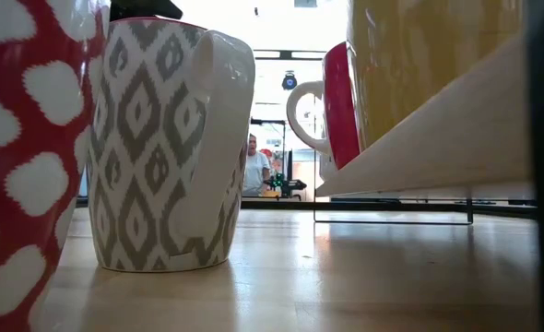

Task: Place coffee mugs
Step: Put the light green mug on the shelf

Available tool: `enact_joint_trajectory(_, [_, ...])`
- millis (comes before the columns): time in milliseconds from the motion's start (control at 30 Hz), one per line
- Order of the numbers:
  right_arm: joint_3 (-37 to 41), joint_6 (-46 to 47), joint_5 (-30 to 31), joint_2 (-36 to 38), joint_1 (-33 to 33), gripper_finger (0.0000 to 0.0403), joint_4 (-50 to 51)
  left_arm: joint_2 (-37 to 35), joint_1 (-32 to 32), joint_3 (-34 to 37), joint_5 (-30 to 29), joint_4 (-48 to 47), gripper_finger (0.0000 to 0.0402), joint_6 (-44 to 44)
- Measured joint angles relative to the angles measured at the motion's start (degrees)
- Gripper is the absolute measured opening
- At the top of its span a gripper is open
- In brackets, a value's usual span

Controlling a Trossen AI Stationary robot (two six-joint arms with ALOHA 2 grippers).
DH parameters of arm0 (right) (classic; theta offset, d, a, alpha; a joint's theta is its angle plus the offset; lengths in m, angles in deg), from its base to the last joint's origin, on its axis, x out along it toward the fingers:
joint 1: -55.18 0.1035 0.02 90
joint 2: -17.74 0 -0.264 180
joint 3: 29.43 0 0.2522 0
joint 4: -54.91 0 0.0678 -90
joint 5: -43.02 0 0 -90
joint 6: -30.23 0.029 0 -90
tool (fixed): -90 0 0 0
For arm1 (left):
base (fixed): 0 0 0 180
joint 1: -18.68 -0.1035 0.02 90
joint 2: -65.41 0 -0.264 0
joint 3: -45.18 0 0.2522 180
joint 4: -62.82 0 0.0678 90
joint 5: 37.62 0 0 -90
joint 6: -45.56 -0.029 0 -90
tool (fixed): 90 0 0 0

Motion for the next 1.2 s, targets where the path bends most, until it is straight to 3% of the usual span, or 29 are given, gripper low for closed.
enact_joint_trajectory(233, [-5.6,0.3,2.8,4.6,-0.4,0.0000,8.8,0.0,0.0,0.0,0.8,0.0,0.0154,-1.9])
enact_joint_trajectory(500, [-9.9,-9.4,7.0,4.9,-5.6,0.0000,11.2,0.0,0.0,0.0,0.8,0.0,0.0154,-6.3])
enact_joint_trajectory(900, [-10.0,-28.8,7.5,4.9,-18.8,0.0000,8.1,0.0,0.0,0.0,0.9,0.0,0.0154,-8.1])
enact_joint_trajectory(1200, [-9.9,-38.1,7.4,4.3,-25.6,0.0000,2.1,0.0,0.0,0.0,0.9,0.0,0.0154,-9.9])
